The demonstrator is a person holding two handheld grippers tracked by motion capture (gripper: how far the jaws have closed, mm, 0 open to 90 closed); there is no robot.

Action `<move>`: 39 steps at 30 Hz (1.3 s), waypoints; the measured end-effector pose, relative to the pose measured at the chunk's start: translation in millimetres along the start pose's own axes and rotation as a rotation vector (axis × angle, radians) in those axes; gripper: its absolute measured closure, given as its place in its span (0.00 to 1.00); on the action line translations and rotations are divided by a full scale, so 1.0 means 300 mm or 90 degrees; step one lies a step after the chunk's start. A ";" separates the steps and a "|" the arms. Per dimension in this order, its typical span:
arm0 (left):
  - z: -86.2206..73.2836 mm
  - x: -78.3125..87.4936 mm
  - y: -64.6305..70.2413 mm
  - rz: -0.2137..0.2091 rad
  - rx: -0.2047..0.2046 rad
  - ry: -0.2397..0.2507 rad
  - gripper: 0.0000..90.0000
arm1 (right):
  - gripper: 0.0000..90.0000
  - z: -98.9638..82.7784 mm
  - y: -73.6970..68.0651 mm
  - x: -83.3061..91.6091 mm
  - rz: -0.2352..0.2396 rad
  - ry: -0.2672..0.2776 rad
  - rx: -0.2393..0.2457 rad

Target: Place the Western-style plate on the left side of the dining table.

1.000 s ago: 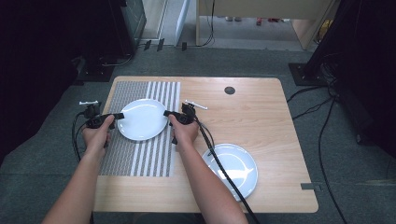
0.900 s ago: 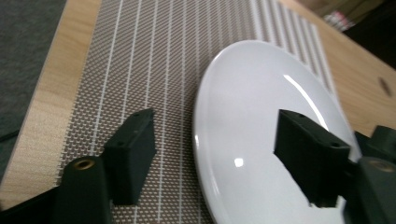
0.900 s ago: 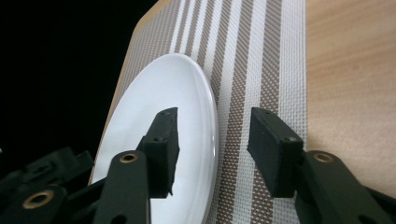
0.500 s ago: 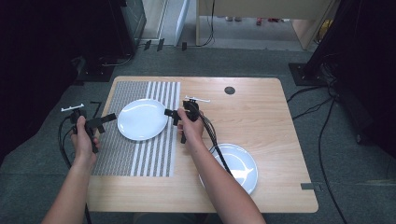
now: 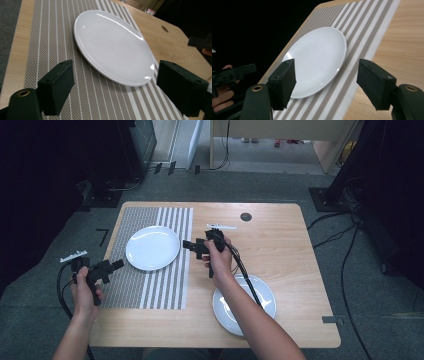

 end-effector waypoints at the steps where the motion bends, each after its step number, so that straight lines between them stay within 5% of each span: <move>1: -0.010 0.011 0.005 0.004 -0.007 0.004 0.16 | 0.35 -0.001 0.005 0.023 -0.001 0.002 0.001; 17: -0.188 0.094 0.014 0.067 -0.085 0.005 0.09 | 0.32 -0.028 0.082 0.269 -0.020 0.034 0.014; 26: -0.305 0.076 -0.015 0.108 -0.122 -0.033 0.09 | 0.31 -0.066 0.103 0.403 -0.028 0.045 0.028; 39: -0.330 0.069 0.001 0.157 -0.184 -0.044 0.09 | 0.31 -0.142 0.137 0.577 -0.026 0.071 0.007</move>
Point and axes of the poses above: each handheld gripper's, and its own axes: x roughly backward along the jaws, z roughly out of its top, y roughly to its right, the point moved 8 cm from there along -x, roughly forward along the jaws, and after that the axes turned 11 degrees about z, right-handed, at the moved point
